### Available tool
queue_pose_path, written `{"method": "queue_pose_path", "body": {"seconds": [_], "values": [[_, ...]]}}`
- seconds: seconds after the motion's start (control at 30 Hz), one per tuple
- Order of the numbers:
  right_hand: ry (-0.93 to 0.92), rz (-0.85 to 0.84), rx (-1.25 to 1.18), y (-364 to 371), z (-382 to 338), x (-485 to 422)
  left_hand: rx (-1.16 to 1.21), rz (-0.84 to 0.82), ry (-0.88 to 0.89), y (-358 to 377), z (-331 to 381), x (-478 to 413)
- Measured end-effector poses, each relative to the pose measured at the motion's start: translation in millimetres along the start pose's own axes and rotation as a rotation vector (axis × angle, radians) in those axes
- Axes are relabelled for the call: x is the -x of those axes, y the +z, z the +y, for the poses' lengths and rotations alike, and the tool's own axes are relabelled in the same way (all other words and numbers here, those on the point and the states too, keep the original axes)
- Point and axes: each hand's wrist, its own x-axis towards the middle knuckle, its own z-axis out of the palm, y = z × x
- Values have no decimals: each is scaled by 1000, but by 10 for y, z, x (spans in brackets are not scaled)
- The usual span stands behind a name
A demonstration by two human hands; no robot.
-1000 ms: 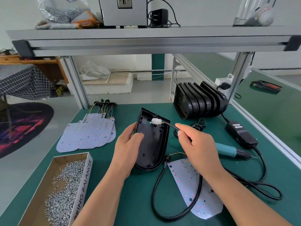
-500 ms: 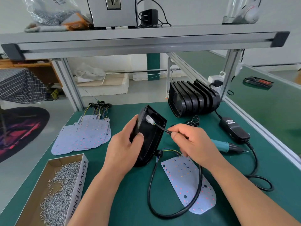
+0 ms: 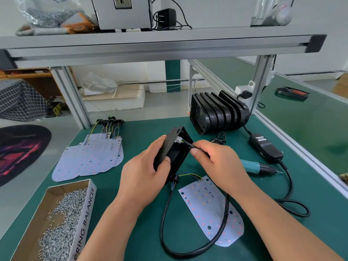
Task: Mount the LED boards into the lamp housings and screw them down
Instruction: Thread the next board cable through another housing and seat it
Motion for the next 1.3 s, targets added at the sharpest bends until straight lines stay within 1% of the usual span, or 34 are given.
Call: {"method": "queue_pose_path", "body": {"seconds": [0.1, 0.17, 0.27, 0.33, 0.43, 0.5, 0.57, 0.6, 0.63, 0.67, 0.73, 0.77, 0.8, 0.83, 0.9, 0.93, 1.0, 1.07, 1.13, 1.23, 1.3], "values": [[60, -47, -120, -1, 45, -22, 8, -39, 19, -10, 16, 24], [90, -91, -212, 16, 36, -27, -6, -61, 65, -11, 53, 52], [135, -56, -331, 51, 13, -13, -59, -59, 165, 7, 125, 83], [181, -87, -371, 55, 6, -8, -84, -32, 163, 22, 129, 76], [286, -297, -455, 12, 25, -21, -103, 10, 54, 13, 78, 51], [333, -435, -441, -94, 105, -22, -104, 49, -16, -2, 41, 28], [323, -550, -416, -213, 190, 8, -85, 60, -63, -16, 25, 9], [305, -576, -412, -246, 205, 34, -83, 55, -66, -22, 32, 7], [266, -560, -387, -245, 190, 47, -86, 44, -48, -32, 52, 10], [211, -496, -350, -217, 149, 61, -85, 25, -10, -38, 89, 25], [127, -274, -327, -64, 38, 71, -71, -22, 93, -16, 154, 64], [122, -157, -362, 21, -32, 66, -35, -51, 127, 10, 158, 78], [136, -71, -419, 79, -77, 58, 47, -93, 127, 30, 151, 83], [157, -26, -473, 111, -91, 48, 178, -150, 100, 38, 133, 83], [171, -6, -524, 112, -67, 33, 485, -275, 33, 48, 98, 68], [168, -12, -536, 102, -40, 30, 581, -298, 5, 51, 93, 57], [159, -31, -547, 99, -7, 29, 649, -259, -63, 57, 84, 34], [137, -47, -544, 116, -38, 32, 664, -214, -119, 97, 85, 15], [123, -27, -519, 138, -46, 33, 714, -180, -167, 174, 83, 8], [184, 55, -562, 161, -78, 32, 746, -89, -186, 242, 103, -19], [203, 179, -550, 162, -99, 25, 737, -37, -176, 259, 102, -25]]}}
